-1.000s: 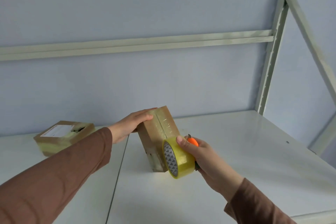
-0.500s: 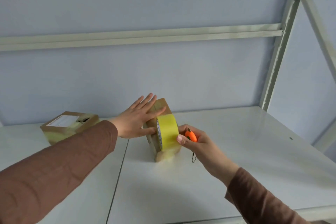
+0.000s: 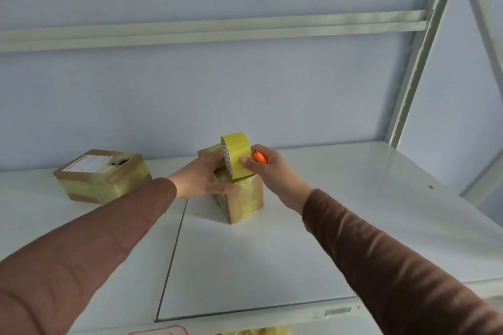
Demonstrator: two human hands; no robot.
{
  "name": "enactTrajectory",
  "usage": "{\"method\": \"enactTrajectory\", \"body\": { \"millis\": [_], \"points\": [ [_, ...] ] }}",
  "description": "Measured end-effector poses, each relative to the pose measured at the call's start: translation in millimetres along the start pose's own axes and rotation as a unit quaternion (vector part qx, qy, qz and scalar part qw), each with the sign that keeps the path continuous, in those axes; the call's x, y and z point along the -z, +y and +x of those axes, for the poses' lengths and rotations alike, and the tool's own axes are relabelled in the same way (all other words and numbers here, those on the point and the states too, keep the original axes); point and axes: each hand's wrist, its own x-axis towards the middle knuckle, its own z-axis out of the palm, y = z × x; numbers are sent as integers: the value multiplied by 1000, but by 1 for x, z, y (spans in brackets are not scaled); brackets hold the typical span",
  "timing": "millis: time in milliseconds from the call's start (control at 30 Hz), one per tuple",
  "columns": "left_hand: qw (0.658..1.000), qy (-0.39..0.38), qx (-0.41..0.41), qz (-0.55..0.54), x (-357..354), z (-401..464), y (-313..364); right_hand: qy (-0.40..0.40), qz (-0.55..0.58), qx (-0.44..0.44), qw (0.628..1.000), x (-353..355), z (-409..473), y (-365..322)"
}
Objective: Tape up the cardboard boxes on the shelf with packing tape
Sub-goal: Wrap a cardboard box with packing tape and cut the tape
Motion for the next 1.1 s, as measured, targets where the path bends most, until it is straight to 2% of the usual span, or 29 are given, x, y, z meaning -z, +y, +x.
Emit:
{"method": "enactTrajectory", "body": {
  "millis": [133,200,300,400,467,633,733,833,967,1100],
  "points": [
    [998,17,-20,65,-8,-1,-1,46,34,-12,998,1,-5,-3],
    [996,10,5,92,-13,-2,-4,59,67,-28,996,4,-22,-1],
    [993,12,11,121,-20,-6,-10,40,1,-82,996,1,-59,28],
    [992,19,-13,124,-28,-7,-7,43,13,-163,986,6,-80,56],
    [992,22,-11,120,-29,-9,-5,46,18,-171,984,9,-81,60],
    [986,-24,12,163,-19,-14,-3,31,-9,-184,982,10,-78,55],
    [991,0,17,130,-12,-9,2,31,-7,-184,982,14,-71,41],
    [998,50,26,26,8,3,6,50,18,-132,990,24,-49,7],
    [996,31,70,-55,27,15,9,50,-23,-108,993,35,-17,-37],
    [990,53,85,-101,28,14,8,45,-25,-125,991,35,-8,-46]
  ]
}}
